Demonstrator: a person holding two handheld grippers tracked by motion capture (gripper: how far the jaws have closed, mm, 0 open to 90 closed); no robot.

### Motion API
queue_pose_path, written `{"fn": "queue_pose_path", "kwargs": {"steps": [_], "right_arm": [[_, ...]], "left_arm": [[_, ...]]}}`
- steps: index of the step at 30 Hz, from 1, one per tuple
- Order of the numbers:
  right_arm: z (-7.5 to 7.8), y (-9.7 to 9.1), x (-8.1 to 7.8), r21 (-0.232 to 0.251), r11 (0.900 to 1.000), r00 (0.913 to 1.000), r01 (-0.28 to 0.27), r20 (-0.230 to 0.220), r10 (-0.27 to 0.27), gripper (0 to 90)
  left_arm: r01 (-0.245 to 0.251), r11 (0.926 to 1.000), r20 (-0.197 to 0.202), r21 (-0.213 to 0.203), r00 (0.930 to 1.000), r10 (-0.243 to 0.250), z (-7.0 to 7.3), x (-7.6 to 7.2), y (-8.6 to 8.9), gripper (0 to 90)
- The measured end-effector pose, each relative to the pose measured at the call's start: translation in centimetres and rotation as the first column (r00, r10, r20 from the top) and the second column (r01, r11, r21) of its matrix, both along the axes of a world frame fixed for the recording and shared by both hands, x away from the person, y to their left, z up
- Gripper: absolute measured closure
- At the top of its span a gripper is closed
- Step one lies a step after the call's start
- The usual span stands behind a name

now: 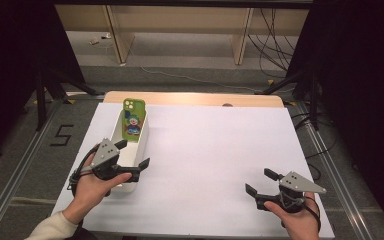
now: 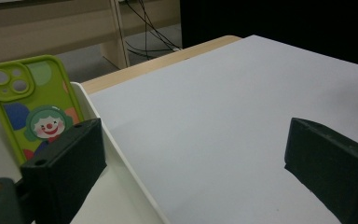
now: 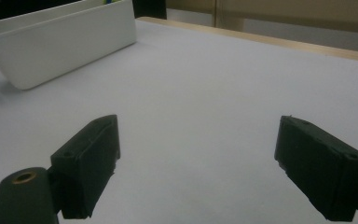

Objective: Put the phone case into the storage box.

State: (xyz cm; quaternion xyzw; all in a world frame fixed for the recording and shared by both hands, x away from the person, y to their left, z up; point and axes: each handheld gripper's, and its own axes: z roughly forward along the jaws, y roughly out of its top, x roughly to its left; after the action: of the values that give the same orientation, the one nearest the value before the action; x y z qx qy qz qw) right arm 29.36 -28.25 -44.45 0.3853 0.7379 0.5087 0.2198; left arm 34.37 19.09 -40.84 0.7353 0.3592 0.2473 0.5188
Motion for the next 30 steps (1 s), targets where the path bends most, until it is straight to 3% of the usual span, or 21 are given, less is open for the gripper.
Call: {"fn": "queue_pose_path", "kwargs": {"steps": [30], "right_arm": [[0.0, 0.0, 0.0, -0.002, 1.0, 1.0, -0.001, 0.0, 0.001, 15.2]], "left_arm": [[0.022, 0.9997, -0.003, -0.007, 0.9997, -0.023, -0.5, -1.3, 0.3, 5.7]]}}
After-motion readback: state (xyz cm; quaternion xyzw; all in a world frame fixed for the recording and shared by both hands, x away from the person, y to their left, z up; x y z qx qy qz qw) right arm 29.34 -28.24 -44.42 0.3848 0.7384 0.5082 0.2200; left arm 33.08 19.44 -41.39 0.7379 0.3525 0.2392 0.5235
